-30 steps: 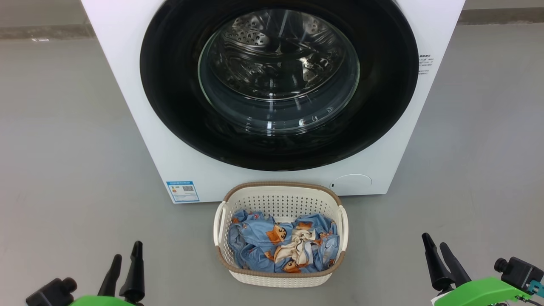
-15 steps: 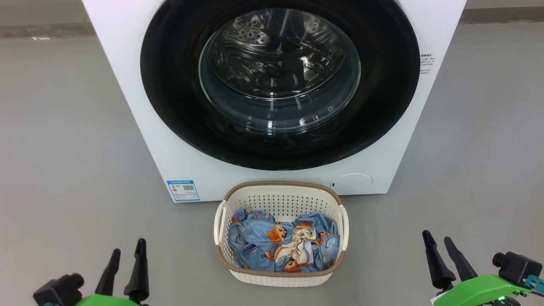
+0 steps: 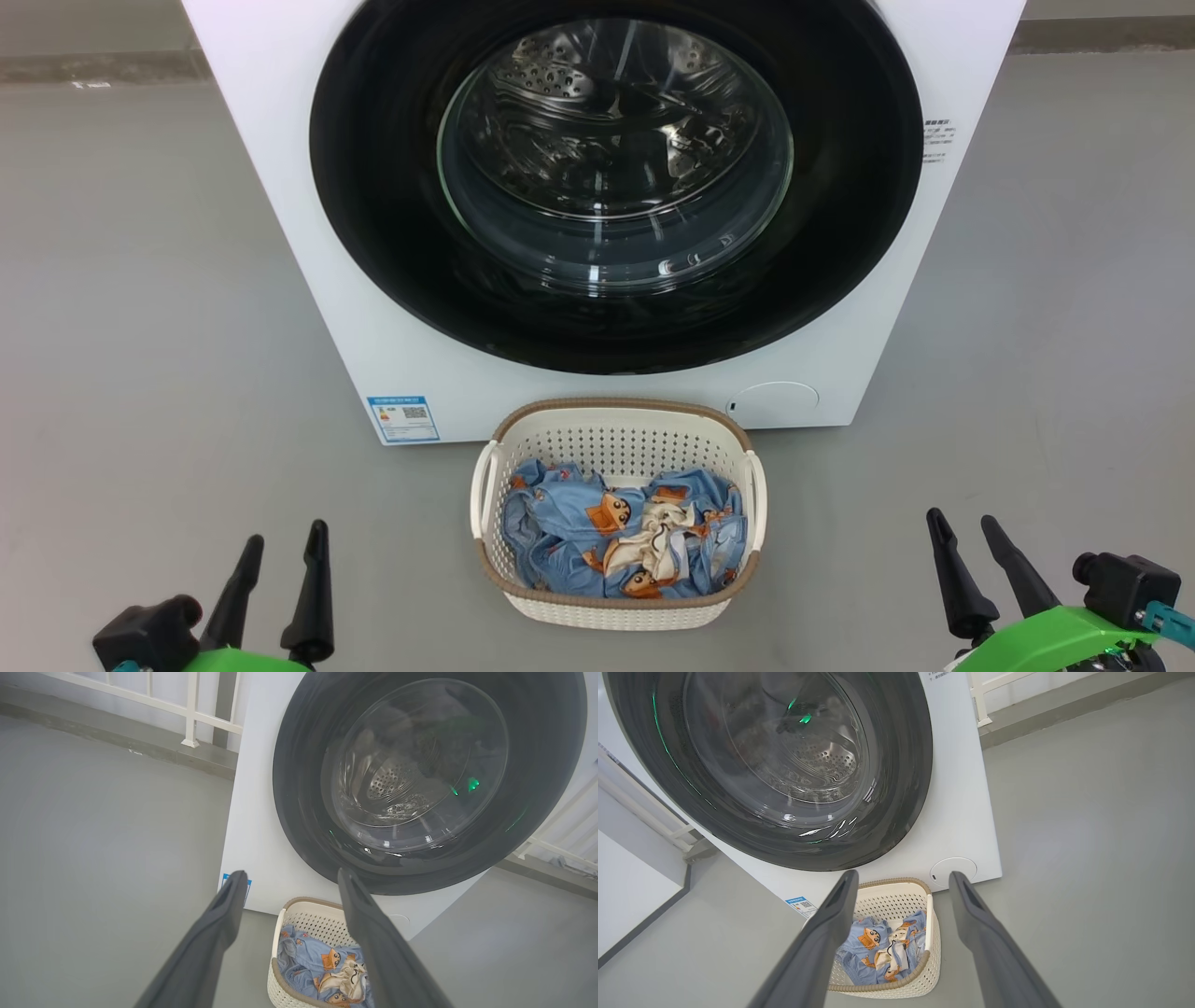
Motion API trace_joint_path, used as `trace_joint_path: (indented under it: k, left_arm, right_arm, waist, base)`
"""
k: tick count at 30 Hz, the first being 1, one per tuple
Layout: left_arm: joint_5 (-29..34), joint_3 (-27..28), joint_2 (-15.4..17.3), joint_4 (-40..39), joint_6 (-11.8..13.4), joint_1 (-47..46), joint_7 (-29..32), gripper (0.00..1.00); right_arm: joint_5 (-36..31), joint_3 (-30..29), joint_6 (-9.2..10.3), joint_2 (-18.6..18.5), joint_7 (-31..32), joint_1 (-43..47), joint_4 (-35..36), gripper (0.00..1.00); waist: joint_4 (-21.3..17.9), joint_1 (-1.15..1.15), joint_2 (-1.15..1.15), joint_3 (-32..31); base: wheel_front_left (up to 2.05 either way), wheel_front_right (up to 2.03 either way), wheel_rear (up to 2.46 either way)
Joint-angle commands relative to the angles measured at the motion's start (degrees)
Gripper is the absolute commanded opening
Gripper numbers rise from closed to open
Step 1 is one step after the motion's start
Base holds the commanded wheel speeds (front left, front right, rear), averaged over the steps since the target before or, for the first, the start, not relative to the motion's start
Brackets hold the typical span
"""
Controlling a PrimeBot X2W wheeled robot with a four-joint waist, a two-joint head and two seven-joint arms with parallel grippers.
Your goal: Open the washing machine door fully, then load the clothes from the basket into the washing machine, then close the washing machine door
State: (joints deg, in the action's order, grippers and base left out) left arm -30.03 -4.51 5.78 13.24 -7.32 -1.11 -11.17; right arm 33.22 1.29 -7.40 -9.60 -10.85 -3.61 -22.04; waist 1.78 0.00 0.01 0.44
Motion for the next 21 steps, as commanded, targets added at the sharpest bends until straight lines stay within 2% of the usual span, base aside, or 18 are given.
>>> trace_joint_path:
  k: [1,21]
  left_arm:
    - [1.76,1.49,1.35,-1.72,-0.14,-0.99,-0.84,1.0]
    - [10.44,1.51,2.62,-0.89,-0.17,-0.8,-3.83,1.0]
  right_arm:
    - [-2.15,1.11,-0.08,-1.1,-1.14,-2.11,1.09,1.0]
    - [-13.05,-0.74,-0.09,-1.25,-4.15,-1.31,1.15,1.0]
  waist:
    - [-0.04,0.0,-0.01,0.01]
    - [-0.65,0.0,-0.01,0.07]
  base:
    - [0.0,0.0,0.0]
    - [0.0,0.0,0.0]
